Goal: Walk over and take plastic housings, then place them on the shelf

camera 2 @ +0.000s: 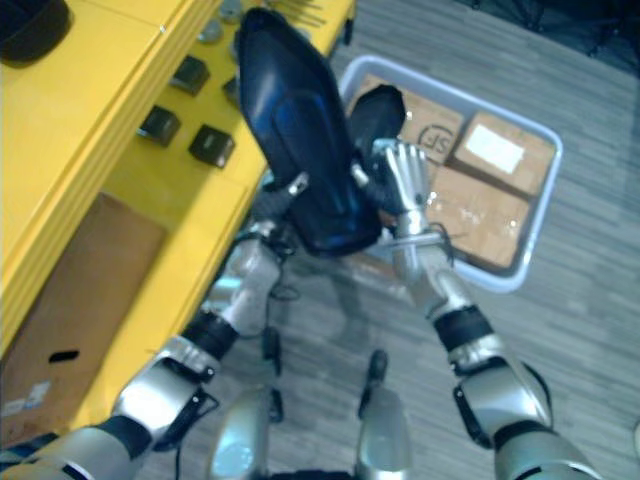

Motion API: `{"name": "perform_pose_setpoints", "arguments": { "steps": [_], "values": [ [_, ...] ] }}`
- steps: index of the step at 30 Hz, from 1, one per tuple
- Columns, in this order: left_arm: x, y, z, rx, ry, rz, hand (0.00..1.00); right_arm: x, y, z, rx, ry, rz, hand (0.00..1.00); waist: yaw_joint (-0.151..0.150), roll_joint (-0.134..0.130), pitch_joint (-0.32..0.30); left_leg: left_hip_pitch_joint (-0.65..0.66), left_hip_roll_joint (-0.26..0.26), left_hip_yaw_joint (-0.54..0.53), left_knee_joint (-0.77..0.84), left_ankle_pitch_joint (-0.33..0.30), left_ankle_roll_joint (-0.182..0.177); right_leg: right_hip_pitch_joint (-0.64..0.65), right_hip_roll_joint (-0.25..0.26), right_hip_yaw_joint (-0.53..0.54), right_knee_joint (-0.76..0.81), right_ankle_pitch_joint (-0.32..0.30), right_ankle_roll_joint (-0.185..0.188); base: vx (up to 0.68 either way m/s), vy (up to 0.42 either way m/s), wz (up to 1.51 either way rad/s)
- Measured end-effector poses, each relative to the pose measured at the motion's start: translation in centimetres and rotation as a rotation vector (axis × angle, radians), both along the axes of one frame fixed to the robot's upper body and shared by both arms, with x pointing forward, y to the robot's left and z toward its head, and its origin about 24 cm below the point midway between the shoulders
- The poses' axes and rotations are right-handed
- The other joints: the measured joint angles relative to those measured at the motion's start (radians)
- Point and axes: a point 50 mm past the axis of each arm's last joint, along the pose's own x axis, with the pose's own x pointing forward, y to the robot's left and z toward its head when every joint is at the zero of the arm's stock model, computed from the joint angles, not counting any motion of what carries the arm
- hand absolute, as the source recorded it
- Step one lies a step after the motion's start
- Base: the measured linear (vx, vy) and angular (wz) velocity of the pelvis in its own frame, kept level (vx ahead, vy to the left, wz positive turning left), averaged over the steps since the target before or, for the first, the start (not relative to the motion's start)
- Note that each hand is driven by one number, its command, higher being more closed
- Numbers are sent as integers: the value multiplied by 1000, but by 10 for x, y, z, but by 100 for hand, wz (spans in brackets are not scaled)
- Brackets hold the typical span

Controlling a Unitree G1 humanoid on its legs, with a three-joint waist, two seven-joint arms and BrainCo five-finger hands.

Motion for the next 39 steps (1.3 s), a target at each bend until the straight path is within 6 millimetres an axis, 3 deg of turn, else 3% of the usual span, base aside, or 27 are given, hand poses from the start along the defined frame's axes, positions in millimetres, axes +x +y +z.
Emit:
{"name": "perform_pose_setpoints", "arguments": {
  "steps": [4, 6, 12, 15, 18, 20, 24, 26, 31, 33, 34, 39],
  "values": [
    [-10, -9, 22, 84, -129, 34, 100, -14, -1, 8, 463, 64, 235, 0, 0, 0, 0, 32, 0, 3, 0, -10, 0, 34, 0, 1, -8, -5, 1, 10, -28, -2],
    [-18, -12, 38, 92, -211, 51, 100, -24, -4, 16, 570, 15, 328, 0, -1, 0, 0, 44, 0, 6, 0, -16, 5, 50, 1, 1, -23, -4, 2, 16, -23, -4],
    [-39, -3, 69, 114, -422, 124, 100, -55, -9, 58, 640, -208, 645, 0, -9, 0, -6, 112, -4, 32, 0, -29, 6, 131, 7, 8, -80, 12, 12, 51, -20, -9],
    [-38, 15, 57, 190, -413, 256, 100, -67, -18, 67, 644, -268, 738, 0, -25, -2, -92, 107, -6, 36, -8, -39, 5, 142, 8, 4, -115, 16, 16, 77, -13, -1],
    [-33, 44, 36, 258, -340, 431, 100, -77, -40, 60, 698, -286, 761, 0, -33, -3, -191, 125, -6, 49, -9, -53, 0, 166, 11, 5, -145, 19, 17, 124, -24, -8],
    [-31, 59, 37, 270, -336, 507, 100, -78, -49, 56, 721, -287, 738, 0, -42, -4, -198, 145, -5, 57, -9, -53, 0, 191, 12, 5, -157, 19, 17, 45, -24, -5],
    [-31, 84, 35, 229, -317, 629, 100, -86, -70, 23, 787, -201, 626, 0, -58, -2, -254, 147, 4, 70, -10, -58, -6, 191, 26, 15, -175, 27, 10, -14, -10, -12],
    [-34, 90, 26, 221, -305, 647, 100, -92, -77, 7, 807, -148, 578, 0, -60, 1, -278, 150, 8, 85, -11, -61, -9, 190, 30, 27, -187, 33, 8, -28, -8, -20],
    [-53, 106, -5, 190, -247, 679, 100, -114, -97, -44, 922, -37, 398, 0, -96, 22, -322, 151, 9, 89, -11, -65, -14, 191, 31, 30, -200, 39, 9, -21, -1, -4],
    [-67, 115, -9, 145, -249, 691, 100, -125, -103, -64, 987, -5, 312, 0, -101, 27, -328, 149, 11, 91, -11, -67, -13, 192, 33, 30, -208, 38, 6, -10, -1, -2],
    [-117, 130, -15, 66, -337, 578, 100, -156, -110, -122, 1126, 138, 82, 0, -82, 35, -445, 154, 5, 85, -11, -71, -14, 208, 28, 17, -236, 41, 7, 0, 0, 0],
    [-120, 131, -19, 73, -322, 582, 100, -156, -111, -123, 1126, 141, 77, 0, -81, 33, -445, 153, 5, 84, -11, -71, -14, 207, 28, 17, -233, 41, 7, 0, 0, 0]
  ]
}}
